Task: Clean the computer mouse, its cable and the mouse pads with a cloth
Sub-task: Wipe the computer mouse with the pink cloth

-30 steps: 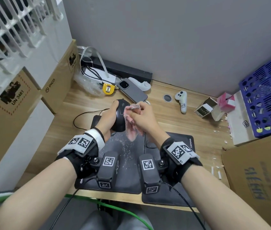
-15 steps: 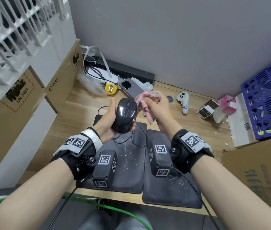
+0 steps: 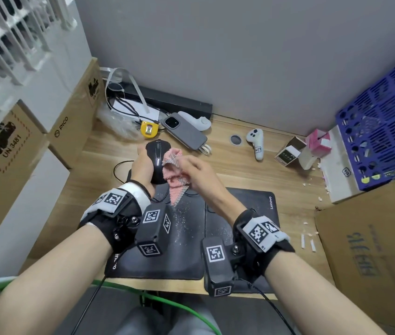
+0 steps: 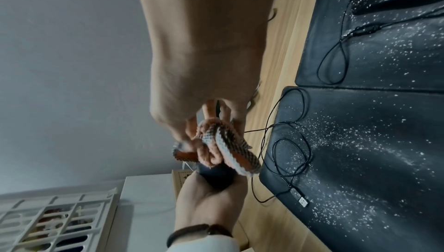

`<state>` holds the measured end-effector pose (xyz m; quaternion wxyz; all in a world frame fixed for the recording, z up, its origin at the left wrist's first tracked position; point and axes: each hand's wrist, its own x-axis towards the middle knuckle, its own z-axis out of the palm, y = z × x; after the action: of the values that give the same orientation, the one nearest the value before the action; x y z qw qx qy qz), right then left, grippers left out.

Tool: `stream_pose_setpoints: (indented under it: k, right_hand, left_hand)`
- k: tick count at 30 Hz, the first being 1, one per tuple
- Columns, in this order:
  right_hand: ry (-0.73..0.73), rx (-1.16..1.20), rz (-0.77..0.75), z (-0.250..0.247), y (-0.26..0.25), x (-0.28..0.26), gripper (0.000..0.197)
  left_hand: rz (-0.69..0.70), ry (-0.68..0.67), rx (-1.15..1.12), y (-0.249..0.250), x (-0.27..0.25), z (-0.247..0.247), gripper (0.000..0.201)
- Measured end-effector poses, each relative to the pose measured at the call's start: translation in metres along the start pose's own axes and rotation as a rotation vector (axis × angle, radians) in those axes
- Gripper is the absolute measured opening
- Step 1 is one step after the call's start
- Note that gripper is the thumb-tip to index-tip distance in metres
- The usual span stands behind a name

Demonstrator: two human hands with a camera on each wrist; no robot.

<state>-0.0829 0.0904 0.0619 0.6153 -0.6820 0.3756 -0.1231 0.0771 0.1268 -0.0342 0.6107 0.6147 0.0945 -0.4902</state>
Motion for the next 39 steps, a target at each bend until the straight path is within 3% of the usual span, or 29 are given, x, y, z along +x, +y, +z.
stream_pose_setpoints:
  k: [2,5,12,15,19,24,30,35,39]
  right_hand:
    - [0.035,-0.120,-0.059,0.002,0.003,0.001,0.013]
    - [0.119,-0.126,-0.085,0.000,0.003,0.001,0.010]
    - [0.148,-0.098,-0.096,0.002,-0.004,0.014,0.020]
    - [0.192,-0.243,-0.116,0.000,-0.012,0.025,0.026]
    - [0.193,-0.357,-0.070,-0.003,-0.017,0.042,0.030]
    - [0.262,-0.293,-0.001,-0.010,-0.018,0.055,0.023]
    - [0.408,-0.106,0.054,-0.027,-0.006,0.053,0.015]
    - [0.168,-0.016,0.040,-0.014,-0.012,0.042,0.009]
    - [0.074,-0.054,-0.014,0.002,-0.009,0.032,0.014]
  left_hand:
    - [0.005,-0.021,0.034,-0.006,0.008,-0.001,0.056]
    - [0.016,-0.138,0.127,0.007,-0.053,0.017,0.056]
    - [0.052,-0.342,0.267,0.012,-0.070,0.021,0.069]
    - [0.074,-0.372,0.315,0.014,-0.079,0.023,0.060]
    - [0.243,-0.424,0.433,0.011,-0.081,0.021,0.036]
    - [0.369,-0.380,0.463,0.013,-0.078,0.011,0.038]
    - [-0.010,-0.287,0.130,0.012,-0.070,0.006,0.048]
    - [0.082,-0.055,0.107,0.008,-0.050,0.013,0.039]
    - [0.041,-0.038,0.103,0.007,-0.039,0.011,0.055]
